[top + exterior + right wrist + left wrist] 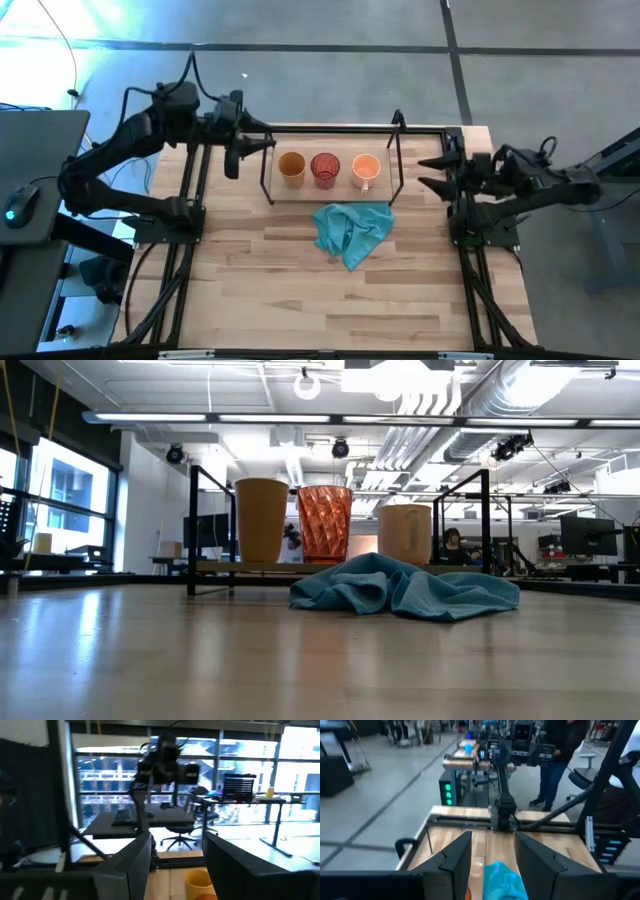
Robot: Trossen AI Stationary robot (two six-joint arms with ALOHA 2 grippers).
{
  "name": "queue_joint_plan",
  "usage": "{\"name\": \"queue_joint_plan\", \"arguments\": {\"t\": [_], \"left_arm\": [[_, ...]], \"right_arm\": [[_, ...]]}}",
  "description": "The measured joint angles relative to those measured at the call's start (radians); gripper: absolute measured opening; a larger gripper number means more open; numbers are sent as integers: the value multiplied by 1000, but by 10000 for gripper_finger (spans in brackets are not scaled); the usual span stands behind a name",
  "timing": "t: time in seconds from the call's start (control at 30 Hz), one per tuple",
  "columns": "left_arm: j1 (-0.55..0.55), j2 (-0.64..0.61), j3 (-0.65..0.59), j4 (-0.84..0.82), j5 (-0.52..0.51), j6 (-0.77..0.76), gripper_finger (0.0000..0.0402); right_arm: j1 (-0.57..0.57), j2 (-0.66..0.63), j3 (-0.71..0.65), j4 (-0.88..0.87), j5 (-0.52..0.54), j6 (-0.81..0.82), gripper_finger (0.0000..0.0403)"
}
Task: Stack small to large cups/mugs on shelf
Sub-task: Return to Home Position
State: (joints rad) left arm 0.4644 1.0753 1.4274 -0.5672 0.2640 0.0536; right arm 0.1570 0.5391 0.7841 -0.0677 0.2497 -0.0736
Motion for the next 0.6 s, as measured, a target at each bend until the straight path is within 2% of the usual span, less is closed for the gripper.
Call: {"name": "queue_joint_plan", "arguments": {"t": [0.13, 0.3, 0.43, 0.6], "left_arm": [[1, -77, -162, 139, -6, 19, 138], [1, -196, -375, 360, -64, 11, 138], [1, -290, -523, 516, -126, -37, 138], [0, -373, -668, 629, -241, -86, 138]], "right_arm": [[-50, -15, 0, 0, 0, 6, 169], [-110, -31, 0, -10, -1, 13, 169], [-155, -31, 0, -33, -17, 32, 169], [-208, -31, 0, -94, -48, 75, 169]]}}
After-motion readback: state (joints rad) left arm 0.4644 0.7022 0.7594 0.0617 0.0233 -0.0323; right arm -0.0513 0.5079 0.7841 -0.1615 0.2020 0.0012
